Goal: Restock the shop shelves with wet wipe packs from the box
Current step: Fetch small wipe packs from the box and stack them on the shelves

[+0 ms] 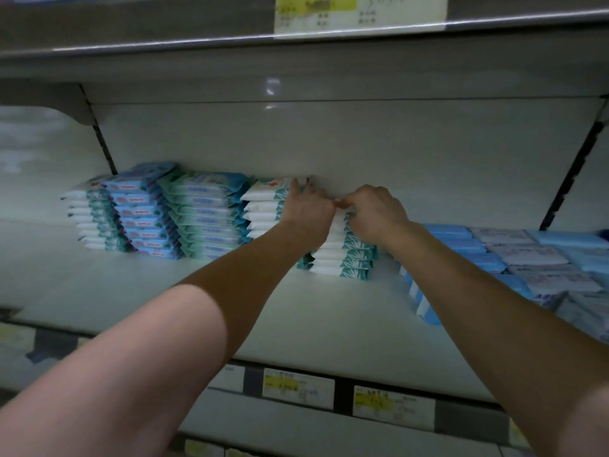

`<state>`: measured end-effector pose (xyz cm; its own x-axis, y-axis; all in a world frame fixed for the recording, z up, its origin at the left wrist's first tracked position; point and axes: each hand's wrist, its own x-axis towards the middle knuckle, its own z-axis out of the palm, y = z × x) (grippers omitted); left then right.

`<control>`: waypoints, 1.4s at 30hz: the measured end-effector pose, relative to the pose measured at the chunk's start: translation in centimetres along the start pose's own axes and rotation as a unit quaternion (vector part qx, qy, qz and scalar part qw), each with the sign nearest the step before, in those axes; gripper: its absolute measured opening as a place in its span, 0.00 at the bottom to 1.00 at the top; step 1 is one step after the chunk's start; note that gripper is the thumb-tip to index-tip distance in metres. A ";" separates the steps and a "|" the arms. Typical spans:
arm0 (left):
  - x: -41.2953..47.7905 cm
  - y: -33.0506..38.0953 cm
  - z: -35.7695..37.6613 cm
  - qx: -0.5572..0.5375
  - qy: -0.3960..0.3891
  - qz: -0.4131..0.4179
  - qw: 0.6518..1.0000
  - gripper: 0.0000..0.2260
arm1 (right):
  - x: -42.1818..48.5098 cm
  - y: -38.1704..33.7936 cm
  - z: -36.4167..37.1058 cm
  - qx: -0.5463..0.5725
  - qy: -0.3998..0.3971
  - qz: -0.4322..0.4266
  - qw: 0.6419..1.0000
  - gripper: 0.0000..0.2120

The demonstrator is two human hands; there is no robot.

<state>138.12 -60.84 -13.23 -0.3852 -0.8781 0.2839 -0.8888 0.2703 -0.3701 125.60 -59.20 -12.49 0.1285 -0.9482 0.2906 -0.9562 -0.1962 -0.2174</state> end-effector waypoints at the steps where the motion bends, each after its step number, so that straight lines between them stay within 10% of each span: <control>1: -0.7 -0.3 -0.2 -0.014 0.014 -0.003 1.000 0.21 | -0.3 -0.7 -0.1 0.000 0.003 -0.008 1.000 0.19; 26: -38.1 -25.3 -0.4 -0.010 -0.079 -0.401 0.912 0.13 | -13.0 -41.6 6.1 0.080 -0.104 -0.322 0.938 0.14; 42: -75.5 -30.5 -2.6 -0.010 -0.216 -0.642 0.736 0.09 | -39.7 -67.3 11.2 0.106 -0.214 -0.541 0.806 0.07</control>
<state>193.65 -1.80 -21.10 0.8855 -0.4580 0.0784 -0.4572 -0.8889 -0.0285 187.80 -11.10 -19.80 0.9798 -0.1840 0.0788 -0.1630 -0.9619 -0.2194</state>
